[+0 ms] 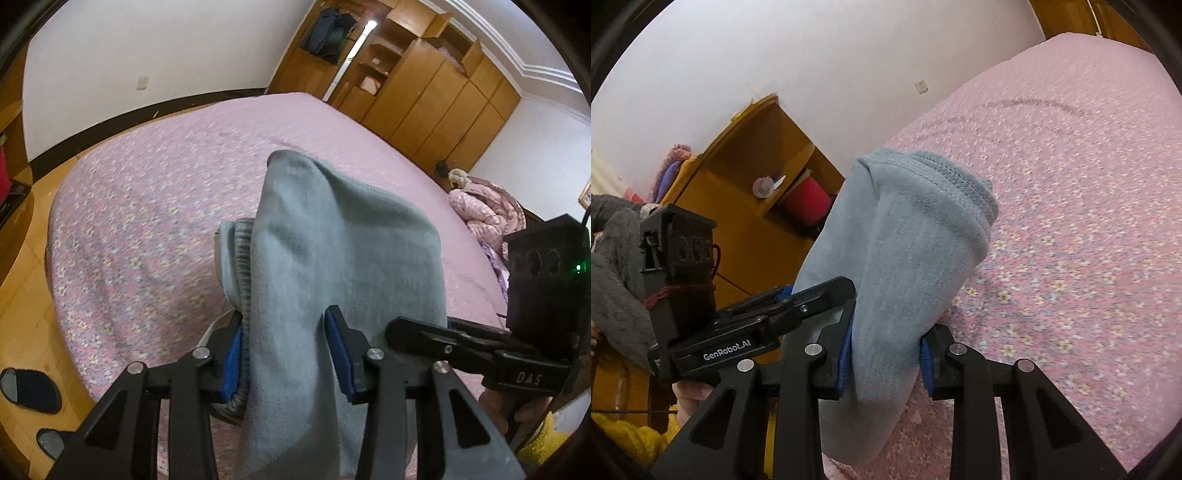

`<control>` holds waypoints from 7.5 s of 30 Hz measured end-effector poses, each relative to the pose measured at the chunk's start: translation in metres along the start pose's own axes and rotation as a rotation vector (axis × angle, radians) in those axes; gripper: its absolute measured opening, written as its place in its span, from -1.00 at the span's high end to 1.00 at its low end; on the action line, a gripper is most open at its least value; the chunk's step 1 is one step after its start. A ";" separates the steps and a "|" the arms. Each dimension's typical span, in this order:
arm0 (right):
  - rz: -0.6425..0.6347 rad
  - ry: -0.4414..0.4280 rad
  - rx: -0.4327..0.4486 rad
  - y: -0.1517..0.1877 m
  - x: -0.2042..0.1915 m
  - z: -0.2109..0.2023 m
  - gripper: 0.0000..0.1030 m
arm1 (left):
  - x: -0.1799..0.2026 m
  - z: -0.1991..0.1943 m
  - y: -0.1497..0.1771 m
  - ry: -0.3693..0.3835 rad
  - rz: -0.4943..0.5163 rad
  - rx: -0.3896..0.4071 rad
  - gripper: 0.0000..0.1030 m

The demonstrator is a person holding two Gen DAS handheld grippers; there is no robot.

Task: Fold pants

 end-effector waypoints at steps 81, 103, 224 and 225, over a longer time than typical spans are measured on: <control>0.375 0.591 0.188 0.128 0.137 -0.215 0.21 | 0.254 0.156 0.055 0.184 0.369 -0.309 -0.28; 0.416 0.603 0.195 0.134 0.147 -0.200 0.19 | 0.264 0.154 0.071 0.168 0.439 -0.281 0.73; 0.268 0.904 0.094 0.183 0.114 -0.172 -0.60 | 0.221 0.154 0.117 -0.045 0.477 -0.335 -0.99; 0.267 0.905 0.094 0.183 0.114 -0.171 -0.61 | 0.222 0.155 0.117 -0.045 0.476 -0.335 -0.99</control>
Point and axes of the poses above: each gripper's, at about its wrist camera, not at the fingertips, and z roughly the way its jaws point, x to its right, y to its underside, the point moved 1 cm from there along z, roughly the way its jaws point, and after that the axes turned 7 degrees about x, right-handed, at the moved point
